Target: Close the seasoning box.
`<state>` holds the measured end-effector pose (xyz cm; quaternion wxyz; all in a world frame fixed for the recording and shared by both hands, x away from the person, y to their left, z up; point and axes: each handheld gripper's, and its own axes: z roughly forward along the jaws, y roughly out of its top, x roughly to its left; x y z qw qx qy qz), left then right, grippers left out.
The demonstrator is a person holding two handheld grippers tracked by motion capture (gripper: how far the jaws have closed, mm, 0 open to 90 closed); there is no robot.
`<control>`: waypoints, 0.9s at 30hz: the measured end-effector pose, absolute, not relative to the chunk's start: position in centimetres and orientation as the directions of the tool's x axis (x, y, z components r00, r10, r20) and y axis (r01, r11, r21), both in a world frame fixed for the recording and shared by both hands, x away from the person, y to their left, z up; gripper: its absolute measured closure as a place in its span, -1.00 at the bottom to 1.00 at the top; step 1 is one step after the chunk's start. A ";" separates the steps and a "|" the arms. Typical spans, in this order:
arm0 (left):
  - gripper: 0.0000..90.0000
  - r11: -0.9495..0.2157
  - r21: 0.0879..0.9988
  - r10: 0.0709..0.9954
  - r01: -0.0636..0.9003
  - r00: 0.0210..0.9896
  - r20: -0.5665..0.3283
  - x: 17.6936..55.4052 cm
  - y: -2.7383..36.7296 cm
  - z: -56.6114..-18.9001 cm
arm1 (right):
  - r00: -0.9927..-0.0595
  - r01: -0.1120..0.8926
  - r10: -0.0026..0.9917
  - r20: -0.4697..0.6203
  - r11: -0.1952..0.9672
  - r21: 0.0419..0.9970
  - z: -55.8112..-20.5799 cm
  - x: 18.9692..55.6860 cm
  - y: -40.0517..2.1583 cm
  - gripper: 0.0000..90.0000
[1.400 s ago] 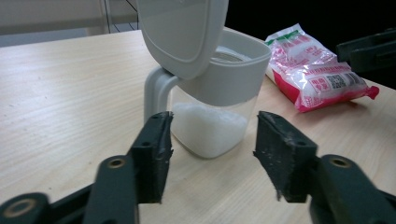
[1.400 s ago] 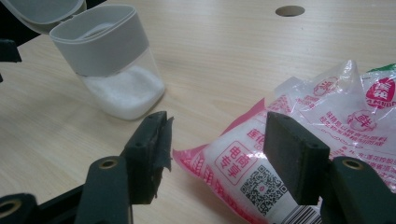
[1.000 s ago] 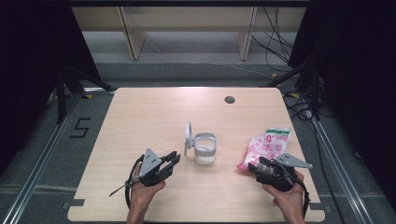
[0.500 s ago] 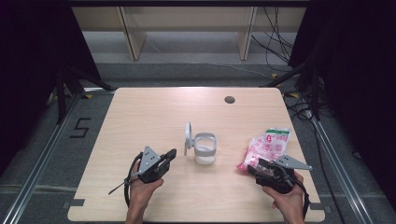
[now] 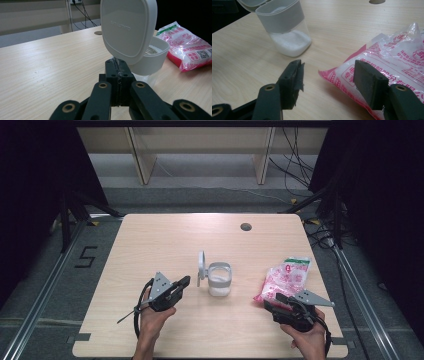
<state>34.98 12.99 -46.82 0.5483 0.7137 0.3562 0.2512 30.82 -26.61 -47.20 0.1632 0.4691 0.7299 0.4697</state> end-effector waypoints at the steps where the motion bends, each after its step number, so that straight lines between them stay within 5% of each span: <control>1: 0.97 -0.151 0.961 0.786 0.233 0.618 -0.026 35.0 13.0 -46.7 | -0.506 0.524 0.842 0.187 0.128 0.842 -47.2 30.9 -26.6 -0.10; 27: 0.98 -0.186 0.950 0.785 0.250 0.619 -0.009 38.2 11.8 -45.8 | -0.539 0.519 0.819 0.198 0.137 0.844 -47.5 30.2 -26.6 -0.10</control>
